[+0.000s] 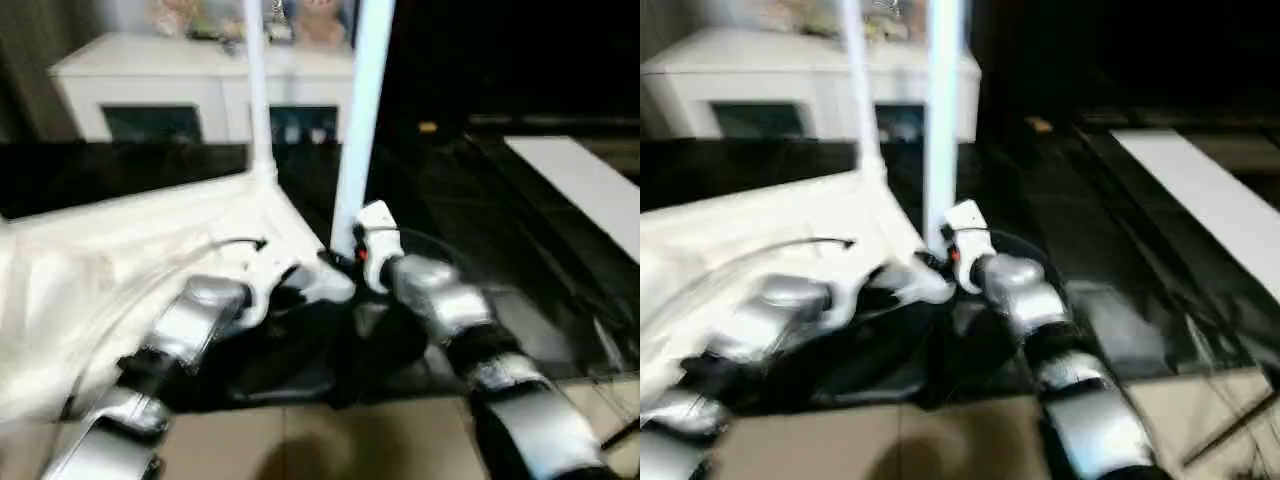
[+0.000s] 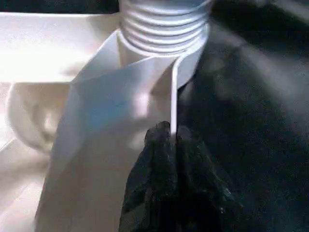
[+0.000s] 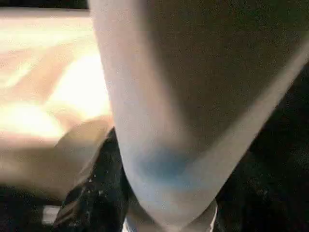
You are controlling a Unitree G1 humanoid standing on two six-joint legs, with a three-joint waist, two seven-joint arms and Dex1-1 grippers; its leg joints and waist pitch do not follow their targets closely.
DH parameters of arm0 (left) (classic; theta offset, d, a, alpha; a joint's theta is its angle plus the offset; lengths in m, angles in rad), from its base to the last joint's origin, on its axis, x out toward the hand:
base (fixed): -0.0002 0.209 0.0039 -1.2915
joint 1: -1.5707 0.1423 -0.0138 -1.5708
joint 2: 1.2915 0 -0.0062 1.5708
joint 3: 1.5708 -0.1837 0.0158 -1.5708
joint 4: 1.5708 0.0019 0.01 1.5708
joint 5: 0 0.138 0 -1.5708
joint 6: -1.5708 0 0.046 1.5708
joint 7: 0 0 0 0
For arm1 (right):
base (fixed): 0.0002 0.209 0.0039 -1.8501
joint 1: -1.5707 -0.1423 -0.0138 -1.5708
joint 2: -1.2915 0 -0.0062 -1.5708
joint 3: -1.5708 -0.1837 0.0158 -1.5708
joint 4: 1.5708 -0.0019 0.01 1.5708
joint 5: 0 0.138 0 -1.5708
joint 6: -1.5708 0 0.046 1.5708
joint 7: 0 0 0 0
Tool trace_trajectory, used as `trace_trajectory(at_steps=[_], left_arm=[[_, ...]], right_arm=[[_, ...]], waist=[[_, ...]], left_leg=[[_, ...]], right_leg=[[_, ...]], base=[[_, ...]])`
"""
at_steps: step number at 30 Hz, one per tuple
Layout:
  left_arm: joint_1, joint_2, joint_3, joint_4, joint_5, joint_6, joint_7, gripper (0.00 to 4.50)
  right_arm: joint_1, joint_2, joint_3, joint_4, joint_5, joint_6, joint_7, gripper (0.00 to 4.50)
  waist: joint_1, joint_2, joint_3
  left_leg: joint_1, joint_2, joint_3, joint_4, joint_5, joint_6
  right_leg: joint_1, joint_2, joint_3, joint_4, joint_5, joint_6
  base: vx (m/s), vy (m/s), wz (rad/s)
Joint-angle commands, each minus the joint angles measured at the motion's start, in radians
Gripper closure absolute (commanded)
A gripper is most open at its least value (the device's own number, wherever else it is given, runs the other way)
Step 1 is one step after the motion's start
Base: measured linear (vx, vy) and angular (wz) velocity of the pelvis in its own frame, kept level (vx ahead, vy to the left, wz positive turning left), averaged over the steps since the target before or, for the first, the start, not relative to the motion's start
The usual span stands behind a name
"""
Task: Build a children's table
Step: Rotate leg to tighten
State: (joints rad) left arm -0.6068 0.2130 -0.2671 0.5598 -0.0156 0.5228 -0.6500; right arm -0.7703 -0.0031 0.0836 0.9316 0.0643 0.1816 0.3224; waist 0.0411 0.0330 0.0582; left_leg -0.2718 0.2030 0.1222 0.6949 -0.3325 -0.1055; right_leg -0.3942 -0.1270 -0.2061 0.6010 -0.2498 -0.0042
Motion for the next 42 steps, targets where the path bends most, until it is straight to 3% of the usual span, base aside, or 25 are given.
trace_trajectory(at_steps=[1,2,3,4,5,6,7,8,9,11,12,13,16,22,23,26,27,28,29,31,33,35,37,38,42], left_arm=[[-0.045,-0.022,0.040,0.054,0.035,0.013,0.164,4.50],[-0.059,-0.049,0.039,0.069,0.034,0.015,0.186,4.50],[-0.064,-0.058,0.039,0.074,0.033,0.016,0.193,4.50],[-0.082,-0.085,0.044,0.095,0.029,0.013,0.214,4.50],[-0.082,-0.085,0.044,0.095,0.029,0.013,0.214,4.50],[-0.088,-0.085,0.039,0.100,0.039,0.011,0.223,4.50],[-0.093,-0.087,0.043,0.103,0.049,0.016,0.231,4.50],[-0.094,-0.085,0.047,0.105,0.052,0.021,0.232,4.50],[-0.097,-0.071,0.046,0.113,0.065,0.022,0.239,4.50],[-0.098,-0.056,0.047,0.131,0.065,0.015,0.240,4.50],[-0.096,-0.047,0.045,0.132,0.068,0.012,0.236,4.50],[-0.094,-0.040,0.043,0.133,0.069,0.011,0.233,4.50],[-0.091,-0.028,0.040,0.136,0.070,0.006,0.222,4.50],[-0.092,-0.018,0.038,0.143,0.069,-0.004,0.198,4.50],[-0.093,-0.011,0.038,0.144,0.068,-0.010,0.193,4.50],[-0.092,-0.002,0.041,0.141,0.064,-0.021,0.187,4.50],[-0.091,0.003,0.040,0.139,0.064,-0.024,0.183,4.50],[-0.091,0.003,0.040,0.139,0.064,-0.024,0.183,4.50],[-0.090,0.012,0.040,0.135,0.064,-0.031,0.174,4.50],[-0.089,0.022,0.039,0.132,0.064,-0.045,0.163,4.50],[-0.089,0.034,0.038,0.129,0.063,-0.060,0.148,4.50],[-0.090,0.042,0.034,0.130,0.063,-0.078,0.133,4.50],[-0.091,0.053,0.026,0.131,0.061,-0.092,0.110,4.50],[-0.089,0.058,0.024,0.128,0.059,-0.098,0.096,4.50],[-0.077,0.084,-0.002,0.114,0.059,-0.145,0.016,4.50]], right_arm=[[0.057,0.034,0.011,0.124,-0.016,0.057,-0.055,2.59],[0.050,0.055,0.003,0.145,-0.016,0.051,-0.088,2.59],[0.047,0.062,0.000,0.151,-0.016,0.050,-0.099,2.59],[0.033,0.088,-0.008,0.174,-0.015,0.045,-0.128,2.59],[0.033,0.088,-0.008,0.174,-0.015,0.045,-0.128,2.59],[0.025,0.097,-0.017,0.182,-0.011,0.045,-0.141,2.59],[0.014,0.105,-0.025,0.195,-0.012,0.043,-0.159,2.59],[0.008,0.109,-0.029,0.202,-0.012,0.043,-0.167,2.59],[-0.004,0.113,-0.037,0.215,-0.013,0.040,-0.181,2.59],[-0.016,0.114,-0.048,0.231,-0.013,0.037,-0.186,2.59],[-0.019,0.112,-0.052,0.235,-0.013,0.035,-0.186,2.59],[-0.023,0.111,-0.055,0.241,-0.013,0.033,-0.187,2.59],[-0.030,0.109,-0.060,0.249,-0.013,0.031,-0.185,2.59],[-0.049,0.110,-0.072,0.249,-0.020,-0.012,-0.146,2.59],[-0.062,0.108,-0.076,0.247,-0.020,-0.029,-0.141,2.03],[-0.081,0.106,-0.083,0.236,-0.016,-0.047,-0.128,1.80],[-0.088,0.105,-0.088,0.228,-0.011,-0.050,-0.122,1.68],[-0.088,0.105,-0.088,0.228,-0.011,-0.050,-0.122,1.55],[-0.098,0.101,-0.088,0.207,-0.006,-0.061,-0.099,1.48],[-0.105,0.098,-0.091,0.179,0.004,-0.070,-0.069,1.40],[-0.102,0.091,-0.095,0.129,0.021,-0.065,-0.032,1.04],[-0.095,0.084,-0.091,0.095,0.026,-0.060,-0.006,1.00],[-0.076,0.072,-0.079,0.034,0.027,-0.044,0.035,0.83],[-0.059,0.063,-0.072,-0.006,0.030,-0.022,0.057,0.70],[0.015,0.013,-0.033,-0.155,0.030,0.051,0.152,0.33]], waist=[[0.032,0.046,-0.038],[0.018,-0.001,-0.040],[0.030,-0.019,-0.052],[0.035,-0.068,-0.046],[0.039,-0.087,-0.055],[0.052,-0.078,-0.069],[0.058,-0.074,-0.074],[0.060,-0.064,-0.081],[0.059,-0.059,-0.074],[0.043,-0.046,-0.063],[0.041,-0.044,-0.066],[0.036,-0.047,-0.068],[0.030,-0.043,-0.071],[0.016,-0.043,-0.067],[0.017,-0.040,-0.067],[0.011,-0.040,-0.067],[0.007,-0.032,-0.067],[0.002,-0.037,-0.069],[0.002,-0.036,-0.070],[0.000,-0.036,-0.070],[0.001,-0.034,-0.082],[0.001,-0.030,-0.088],[0.003,-0.025,-0.089],[0.008,-0.017,-0.093],[0.015,-0.018,-0.093]], left_leg=[[-0.082,0.097,-0.003,-0.252,-0.735,0.060],[-0.007,0.112,0.010,-0.260,-0.668,0.114],[0.021,0.084,0.010,-0.231,-0.611,0.084],[0.036,-0.012,0.029,-0.140,-0.366,0.032],[-0.022,-0.029,0.024,-0.111,-0.122,0.030],[-0.041,-0.021,0.011,-0.127,-0.039,0.025],[-0.066,-0.009,0.001,-0.163,0.073,0.013],[-0.063,-0.005,0.001,-0.169,0.096,0.011],[-0.057,-0.005,0.015,-0.176,0.027,0.016],[-0.053,0.000,0.010,-0.191,-0.229,-0.004],[-0.051,0.003,0.007,-0.193,-0.252,-0.007],[-0.059,0.005,0.004,-0.200,-0.252,-0.007],[-0.060,0.009,0.010,-0.202,-0.207,0.003],[-0.062,0.007,0.014,-0.203,-0.246,0.010],[-0.061,0.006,0.014,-0.203,-0.249,0.010],[-0.069,0.006,0.011,-0.207,-0.250,0.011],[-0.075,0.007,0.007,-0.209,-0.244,0.006],[-0.081,0.009,0.006,-0.209,-0.218,0.005],[-0.072,0.009,0.012,-0.205,-0.204,0.011],[-0.073,0.009,0.015,-0.203,-0.188,0.018],[-0.083,0.012,0.018,-0.197,-0.080,0.032],[-0.086,0.013,0.025,-0.183,0.039,0.059],[-0.085,0.013,0.028,-0.177,0.088,0.076],[-0.086,0.012,0.029,-0.170,0.154,0.110],[-0.085,0.015,0.032,-0.161,0.200,0.158]], right_leg=[[0.098,-0.002,0.055,0.105,-0.051,-0.037],[0.052,-0.002,0.119,0.114,-0.013,-0.042],[0.056,-0.022,0.156,0.066,-0.160,-0.027],[-0.001,-0.051,0.176,-0.082,-0.658,0.034],[0.027,-0.074,0.187,-0.110,-0.872,0.095],[0.048,-0.079,0.190,-0.097,-0.828,0.093],[0.054,-0.054,0.187,-0.073,-0.599,0.062],[0.051,-0.045,0.182,-0.062,-0.469,0.031],[0.038,-0.027,0.179,-0.066,-0.356,-0.025],[0.027,-0.022,0.173,-0.082,-0.512,-0.053],[0.028,-0.021,0.171,-0.085,-0.510,-0.056],[0.037,-0.017,0.169,-0.082,-0.452,-0.063],[0.039,-0.013,0.172,-0.077,-0.310,-0.114],[0.034,-0.018,0.171,-0.093,-0.403,-0.109],[0.032,-0.018,0.171,-0.095,-0.421,-0.103],[0.034,-0.018,0.171,-0.096,-0.429,-0.097],[0.041,-0.020,0.170,-0.092,-0.420,-0.098],[0.047,-0.020,0.169,-0.090,-0.388,-0.101],[0.038,-0.018,0.171,-0.090,-0.352,-0.119],[0.039,-0.018,0.173,-0.086,-0.321,-0.141],[0.051,-0.018,0.173,-0.069,-0.175,-0.179],[0.053,-0.015,0.169,-0.050,0.017,-0.240],[0.053,-0.016,0.168,-0.042,0.090,-0.269],[0.058,-0.015,0.166,-0.032,0.197,-0.296],[0.057,-0.013,0.164,-0.028,0.277,-0.310]], base=[[-0.070,0.006,0.15],[-0.006,-0.079,0.32],[-0.006,-0.079,0.32],[0.043,-0.122,0.09],[0.023,-0.069,-0.19],[0.023,-0.069,-0.19],[0.004,-0.035,-0.19],[0.000,0.000,0.00],[0.000,0.000,0.00],[0.000,0.000,0.00],[0.000,0.000,0.00],[0.000,0.000,0.00],[0.000,0.000,0.00],[0.000,0.000,0.00],[0.000,0.000,0.00],[0.000,0.000,0.00],[0.000,0.000,0.00],[0.000,0.000,0.00],[0.000,0.000,0.00],[0.000,0.000,0.00],[0.000,0.000,0.00],[0.000,0.000,0.00],[0.000,0.000,0.00],[0.000,0.000,0.00],[0.000,0.000,0.00]])
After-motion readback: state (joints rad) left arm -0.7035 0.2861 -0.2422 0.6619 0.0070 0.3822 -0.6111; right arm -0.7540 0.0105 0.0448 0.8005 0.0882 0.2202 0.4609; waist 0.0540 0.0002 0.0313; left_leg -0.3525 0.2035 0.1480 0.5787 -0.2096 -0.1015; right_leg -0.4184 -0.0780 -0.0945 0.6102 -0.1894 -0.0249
